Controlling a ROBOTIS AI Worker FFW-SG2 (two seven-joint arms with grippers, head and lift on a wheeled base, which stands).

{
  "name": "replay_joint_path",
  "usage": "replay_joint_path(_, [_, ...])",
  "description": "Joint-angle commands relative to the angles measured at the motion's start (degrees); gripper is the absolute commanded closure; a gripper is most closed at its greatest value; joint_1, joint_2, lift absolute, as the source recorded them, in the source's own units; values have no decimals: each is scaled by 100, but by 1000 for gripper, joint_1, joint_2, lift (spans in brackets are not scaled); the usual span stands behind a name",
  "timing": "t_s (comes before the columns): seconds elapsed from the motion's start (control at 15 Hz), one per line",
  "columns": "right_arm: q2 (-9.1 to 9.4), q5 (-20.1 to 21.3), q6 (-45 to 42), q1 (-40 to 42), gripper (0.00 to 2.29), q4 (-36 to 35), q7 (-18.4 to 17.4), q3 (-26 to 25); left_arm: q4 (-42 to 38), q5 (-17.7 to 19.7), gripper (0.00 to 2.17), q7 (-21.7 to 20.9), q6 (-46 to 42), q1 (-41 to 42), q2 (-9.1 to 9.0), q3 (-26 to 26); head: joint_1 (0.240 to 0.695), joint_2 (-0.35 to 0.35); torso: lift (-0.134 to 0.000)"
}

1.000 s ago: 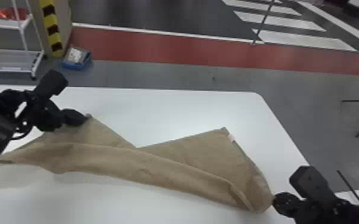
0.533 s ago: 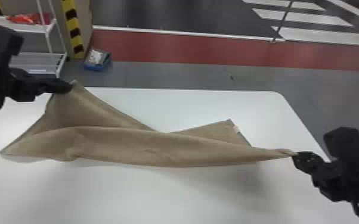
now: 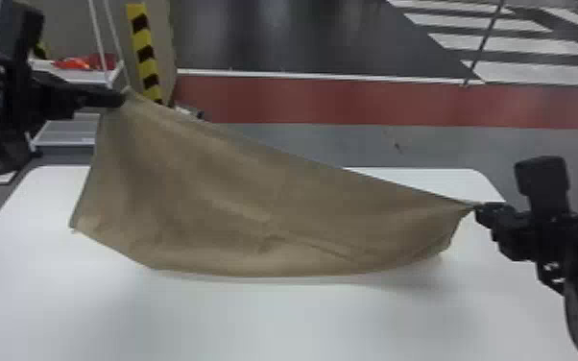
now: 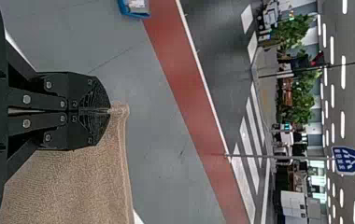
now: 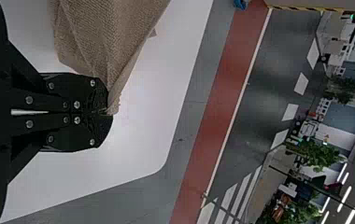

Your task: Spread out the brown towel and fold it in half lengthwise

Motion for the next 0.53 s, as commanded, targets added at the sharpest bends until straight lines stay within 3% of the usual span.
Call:
replay_joint_path(0.0, [10,-11,-297,-744,1679,724,-147,128,494,-51,1524,122,-378,-482,-100,-68,594,-96,-123])
replay_joint_path(0.13, [-139,-170,-420,-1535,1679,1445,-340,198,916,-7,1524,272,-659,-939,-161,-332,538,-90,-123])
replay_joint_path(0.27, [-253,-328,-455,-2089,1683,1814,-437,198,916,28,1524,289,-659,-1054,-170,-200,490,-101,-123])
replay_joint_path(0.4, [-447,-460,-420,-2265,1683,1867,-410,189,801,187,1524,184,-589,-983,-56,46,449,-111,-123])
replay_joint_path(0.47, [-552,-530,-332,-2203,1683,1717,-366,198,573,345,1528,78,-360,-781,85,292,418,-116,-123])
